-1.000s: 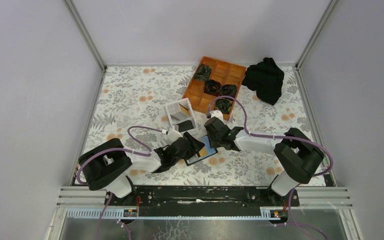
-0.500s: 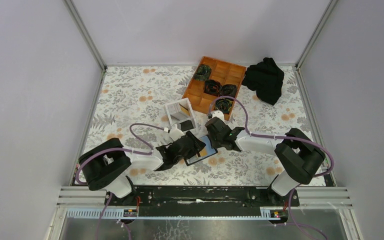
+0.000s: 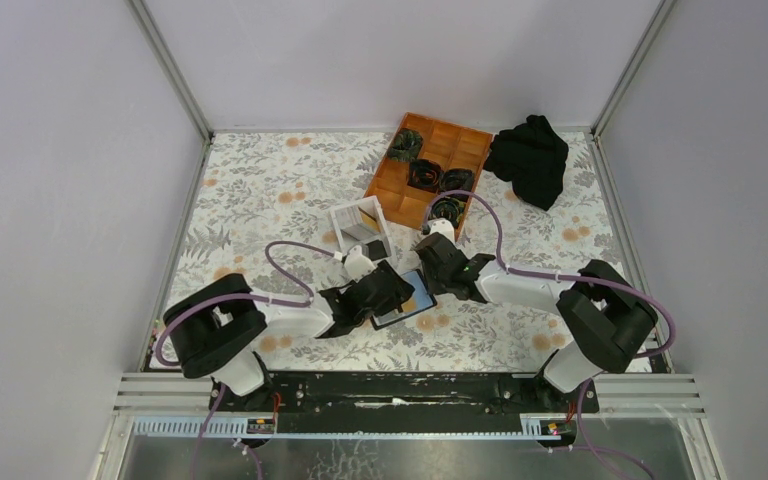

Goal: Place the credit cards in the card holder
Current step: Insert the credit card into the card holder.

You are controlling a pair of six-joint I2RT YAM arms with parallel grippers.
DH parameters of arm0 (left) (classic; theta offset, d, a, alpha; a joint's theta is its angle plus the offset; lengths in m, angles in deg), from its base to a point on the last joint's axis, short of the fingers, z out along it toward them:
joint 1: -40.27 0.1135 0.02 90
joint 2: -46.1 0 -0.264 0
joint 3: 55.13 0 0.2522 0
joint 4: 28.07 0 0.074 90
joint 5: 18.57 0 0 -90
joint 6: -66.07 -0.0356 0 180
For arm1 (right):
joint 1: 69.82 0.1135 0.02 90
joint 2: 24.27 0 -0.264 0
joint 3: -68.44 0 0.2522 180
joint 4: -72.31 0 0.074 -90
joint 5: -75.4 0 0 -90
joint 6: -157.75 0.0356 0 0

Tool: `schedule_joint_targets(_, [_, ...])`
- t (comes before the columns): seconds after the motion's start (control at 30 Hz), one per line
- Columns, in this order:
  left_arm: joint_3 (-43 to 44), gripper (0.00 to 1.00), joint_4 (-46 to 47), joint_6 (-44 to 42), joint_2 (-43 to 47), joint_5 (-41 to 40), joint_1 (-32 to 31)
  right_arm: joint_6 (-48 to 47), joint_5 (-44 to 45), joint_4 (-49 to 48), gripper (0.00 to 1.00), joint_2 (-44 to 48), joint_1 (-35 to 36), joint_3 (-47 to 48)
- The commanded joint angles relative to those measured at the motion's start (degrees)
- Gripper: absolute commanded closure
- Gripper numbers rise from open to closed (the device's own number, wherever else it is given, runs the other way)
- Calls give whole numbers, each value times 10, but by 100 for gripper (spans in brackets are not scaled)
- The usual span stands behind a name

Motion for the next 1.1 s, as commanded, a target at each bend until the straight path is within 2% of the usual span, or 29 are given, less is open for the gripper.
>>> schedule_joint_targets(0.0, [-31, 36, -170, -31, -66, 3, 0, -3, 11, 2, 65, 6, -4, -1])
schedule_joint_targets(0.67, [-29, 35, -187, -29, -91, 1, 0, 7, 15, 0, 65, 11, -32, -16])
schedule_joint_targets(1.07, [-10, 31, -184, -40, -119, 8, 0, 7, -34, -6, 66, -17, -31, -8])
